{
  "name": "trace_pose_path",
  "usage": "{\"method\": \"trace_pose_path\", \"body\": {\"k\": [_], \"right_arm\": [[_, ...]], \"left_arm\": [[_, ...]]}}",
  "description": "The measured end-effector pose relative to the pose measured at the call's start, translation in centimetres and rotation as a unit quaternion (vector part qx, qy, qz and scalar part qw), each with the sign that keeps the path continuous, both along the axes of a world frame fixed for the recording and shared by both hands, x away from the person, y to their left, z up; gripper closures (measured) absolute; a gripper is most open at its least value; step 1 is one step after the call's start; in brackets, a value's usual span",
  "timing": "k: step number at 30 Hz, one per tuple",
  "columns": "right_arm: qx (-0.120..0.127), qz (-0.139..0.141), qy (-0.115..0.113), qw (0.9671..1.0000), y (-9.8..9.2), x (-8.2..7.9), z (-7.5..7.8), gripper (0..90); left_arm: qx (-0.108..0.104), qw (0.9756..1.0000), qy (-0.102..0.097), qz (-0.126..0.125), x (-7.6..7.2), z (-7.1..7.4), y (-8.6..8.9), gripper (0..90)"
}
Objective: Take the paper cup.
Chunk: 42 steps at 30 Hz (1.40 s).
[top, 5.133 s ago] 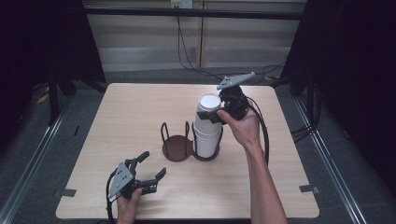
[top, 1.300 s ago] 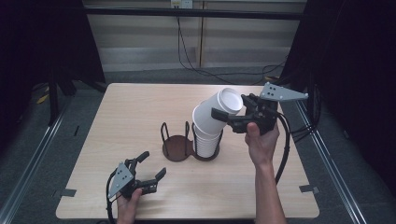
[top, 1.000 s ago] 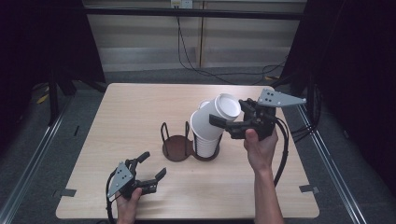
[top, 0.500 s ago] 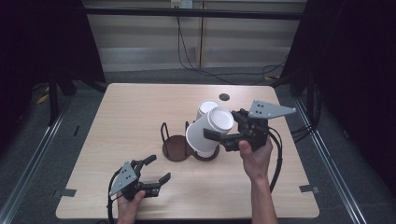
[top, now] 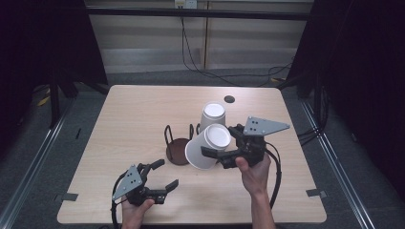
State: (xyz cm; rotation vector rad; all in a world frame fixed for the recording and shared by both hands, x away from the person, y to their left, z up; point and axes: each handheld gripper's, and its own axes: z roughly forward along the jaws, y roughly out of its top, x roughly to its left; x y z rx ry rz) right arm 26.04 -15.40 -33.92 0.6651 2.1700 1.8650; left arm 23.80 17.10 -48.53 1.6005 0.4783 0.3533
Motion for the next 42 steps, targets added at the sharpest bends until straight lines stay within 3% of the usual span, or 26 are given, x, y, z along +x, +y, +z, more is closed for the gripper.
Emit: {"method": "trace_pose_path", "body": {"k": [8,14,16,24,26,30,34,38,42], "right_arm": [[-0.004,0.003,0.012,0.9999,0.4,0.1,-1.8,23.5],[-0.006,0.009,0.02,0.9997,0.6,0.1,-3.2,23.5],[-0.012,0.01,0.021,0.9996,0.8,0.2,-3.4,23.4],[-0.014,0.023,0.036,0.999,1.3,0.1,-4.5,23.4],[-0.008,0.029,0.043,0.9986,1.3,0.1,-5.0,23.4],[-0.004,0.031,0.055,0.998,1.4,0.2,-5.9,23.5],[-0.003,0.035,0.06,0.9976,1.4,0.1,-6.5,23.5],[0.003,0.048,0.068,0.9965,1.4,0.2,-7.3,23.5],[0.002,0.048,0.072,0.9962,1.4,0.2,-7.6,23.5]], "left_arm": [[0.009,0.9996,-0.002,-0.026,0.2,0.7,-0.5,16.0],[0.002,0.9992,0.006,-0.039,0.3,1.2,-0.7,16.0],[-0.004,0.9983,0.012,-0.056,0.2,1.6,-0.9,16.0],[-0.003,0.997,0.003,-0.077,0.2,2.7,-1.4,15.9],[0.007,0.9967,0.0,-0.081,0.3,2.8,-1.5,15.8],[0.011,0.9965,0.005,-0.083,0.8,2.6,-1.8,15.5],[0.025,0.9942,0.007,-0.105,1.2,2.3,-2.1,15.4],[0.036,0.994,0.005,-0.103,1.4,2.1,-2.5,15.5],[0.037,0.9919,0.012,-0.121,1.9,1.7,-2.9,14.9]]}}
